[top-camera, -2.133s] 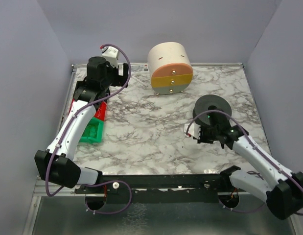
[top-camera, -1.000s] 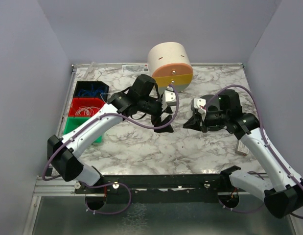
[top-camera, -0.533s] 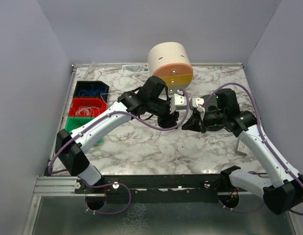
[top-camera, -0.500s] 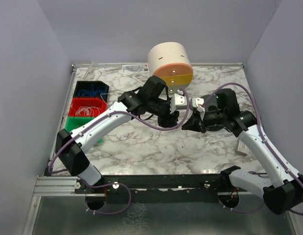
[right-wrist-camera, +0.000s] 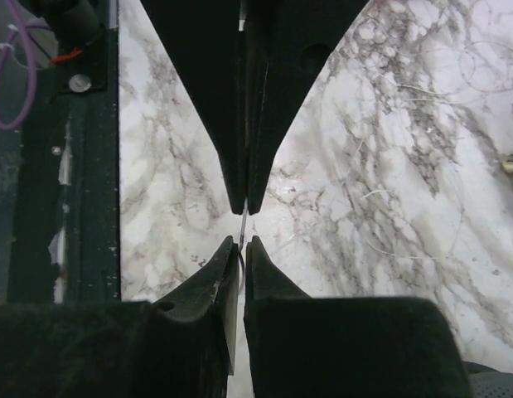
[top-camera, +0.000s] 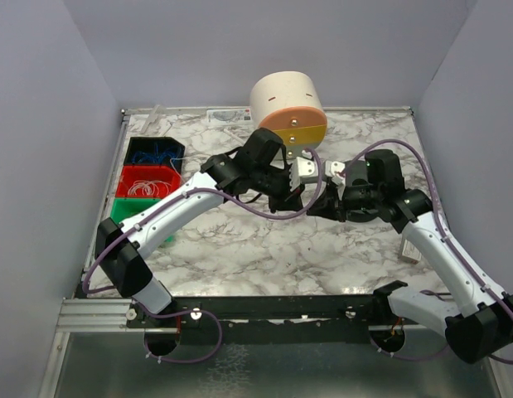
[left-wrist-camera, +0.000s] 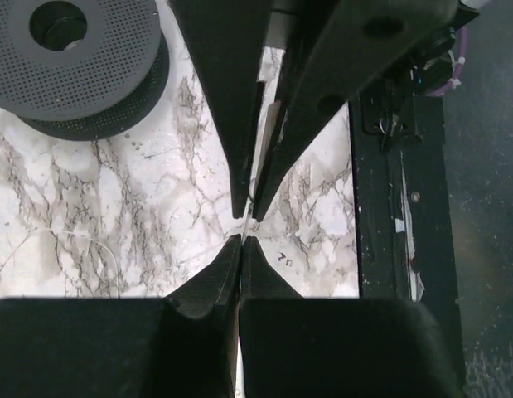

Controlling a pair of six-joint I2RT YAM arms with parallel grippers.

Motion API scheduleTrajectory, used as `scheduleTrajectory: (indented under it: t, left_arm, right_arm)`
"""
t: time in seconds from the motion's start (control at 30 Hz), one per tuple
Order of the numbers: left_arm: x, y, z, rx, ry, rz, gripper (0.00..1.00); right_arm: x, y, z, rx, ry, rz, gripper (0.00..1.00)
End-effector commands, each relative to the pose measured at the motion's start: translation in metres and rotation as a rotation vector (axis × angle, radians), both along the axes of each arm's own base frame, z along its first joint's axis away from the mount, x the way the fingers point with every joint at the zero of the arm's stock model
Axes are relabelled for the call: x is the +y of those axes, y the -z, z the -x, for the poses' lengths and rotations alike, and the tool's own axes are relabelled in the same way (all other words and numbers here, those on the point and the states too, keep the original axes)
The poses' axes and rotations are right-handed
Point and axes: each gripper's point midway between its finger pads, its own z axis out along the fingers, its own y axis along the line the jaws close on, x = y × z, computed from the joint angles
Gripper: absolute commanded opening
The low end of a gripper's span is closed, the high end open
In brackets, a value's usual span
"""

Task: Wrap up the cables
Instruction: Adjust the cable at the center of the board.

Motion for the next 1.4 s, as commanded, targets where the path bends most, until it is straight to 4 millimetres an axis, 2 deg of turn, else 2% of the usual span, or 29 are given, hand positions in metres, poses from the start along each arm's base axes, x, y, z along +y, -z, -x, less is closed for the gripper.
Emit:
scheduleTrajectory:
  t: [0.0,0.07,0.17,0.3,0.47,0.7,0.8,0.9,0.93,1.0,1.07,1.1,1.37]
  left_arm:
    - [-0.013,-0.017,-0.023,-0.001,-0.143,0.056,0.00]
    - [-0.014,-0.022,-0.038,0.020,-0.229,0.089,0.00]
    - [-0.012,-0.028,-0.063,0.062,-0.334,0.132,0.00]
    - [-0.010,-0.027,-0.072,0.109,-0.360,0.154,0.00]
    - [-0.010,-0.023,-0.070,0.125,-0.353,0.155,0.00]
    - [-0.010,-0.020,-0.073,0.136,-0.361,0.153,0.00]
    - [-0.009,-0.019,-0.076,0.131,-0.369,0.153,0.00]
    - [-0.008,-0.015,-0.078,0.133,-0.374,0.150,0.00]
    - [-0.008,-0.014,-0.078,0.133,-0.376,0.148,0.00]
    - [-0.008,-0.013,-0.080,0.134,-0.379,0.145,0.00]
    - [-0.008,-0.011,-0.081,0.135,-0.382,0.143,0.00]
    - [-0.009,-0.010,-0.081,0.138,-0.382,0.141,0.00]
    - [-0.011,-0.006,-0.083,0.166,-0.395,0.134,0.00]
  right_arm:
    - [-0.004,0.003,-0.031,-0.036,0.147,0.003,0.19]
    - [-0.006,0.008,-0.039,-0.054,0.190,0.012,0.37]
    - [-0.011,0.015,-0.049,-0.088,0.246,0.022,0.55]
    - [-0.022,0.010,-0.074,-0.165,0.395,0.007,0.58]
    - [-0.040,-0.004,-0.099,-0.253,0.567,-0.010,0.57]
    - [-0.034,-0.017,-0.106,-0.264,0.559,-0.044,0.56]
    - [-0.031,-0.017,-0.109,-0.256,0.553,-0.043,0.45]
    - [-0.029,-0.018,-0.108,-0.257,0.546,-0.055,0.23]
    - [-0.029,-0.019,-0.108,-0.257,0.542,-0.057,0.20]
    - [-0.027,-0.019,-0.106,-0.258,0.524,-0.059,0.22]
    - [-0.025,-0.019,-0.103,-0.258,0.507,-0.061,0.32]
    - [-0.025,-0.020,-0.104,-0.260,0.510,-0.065,0.33]
    - [-0.022,-0.023,-0.104,-0.266,0.494,-0.075,0.29]
